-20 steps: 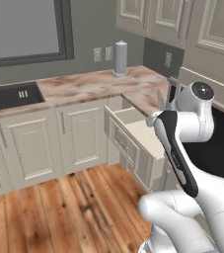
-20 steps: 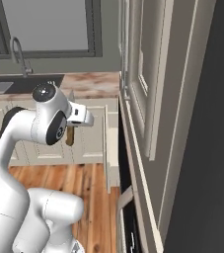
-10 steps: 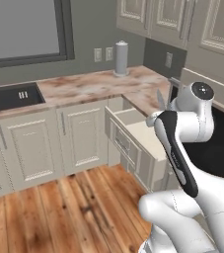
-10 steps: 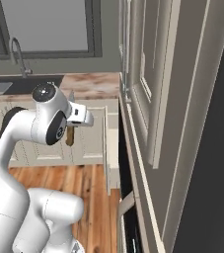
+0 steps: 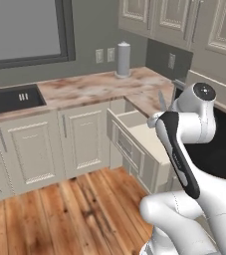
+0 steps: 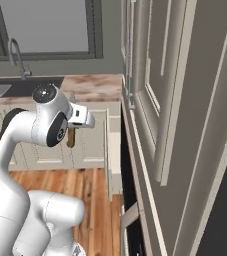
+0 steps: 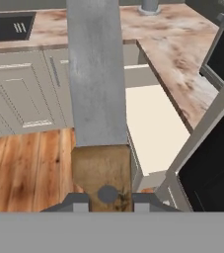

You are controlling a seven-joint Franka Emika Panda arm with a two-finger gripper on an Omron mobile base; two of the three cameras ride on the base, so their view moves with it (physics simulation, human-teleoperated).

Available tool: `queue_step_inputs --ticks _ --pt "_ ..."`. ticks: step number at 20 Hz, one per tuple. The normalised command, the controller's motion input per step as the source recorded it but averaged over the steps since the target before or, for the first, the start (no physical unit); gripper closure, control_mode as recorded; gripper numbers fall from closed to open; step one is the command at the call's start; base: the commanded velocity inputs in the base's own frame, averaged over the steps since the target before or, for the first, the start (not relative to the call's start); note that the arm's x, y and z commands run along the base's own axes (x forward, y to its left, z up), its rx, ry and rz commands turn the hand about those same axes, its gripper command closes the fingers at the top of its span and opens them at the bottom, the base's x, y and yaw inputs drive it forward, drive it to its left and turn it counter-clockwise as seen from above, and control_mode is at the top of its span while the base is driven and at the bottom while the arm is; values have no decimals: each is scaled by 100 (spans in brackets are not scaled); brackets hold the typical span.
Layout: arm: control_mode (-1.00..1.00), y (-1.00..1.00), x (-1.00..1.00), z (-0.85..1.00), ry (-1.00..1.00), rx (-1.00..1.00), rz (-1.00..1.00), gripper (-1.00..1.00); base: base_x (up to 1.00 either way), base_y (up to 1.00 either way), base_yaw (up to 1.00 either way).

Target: Pick up the metallic utensils from the counter and place them in the open drawer. Make sure not to pick up any wooden utensils.

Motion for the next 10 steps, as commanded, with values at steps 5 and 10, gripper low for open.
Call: queue_step_inputs --ticks 5,10 --pt "100 0 0 0 0 0 0 100 72 -19 0" --pt "100 0 0 0 0 0 0 100 57 -28 0"
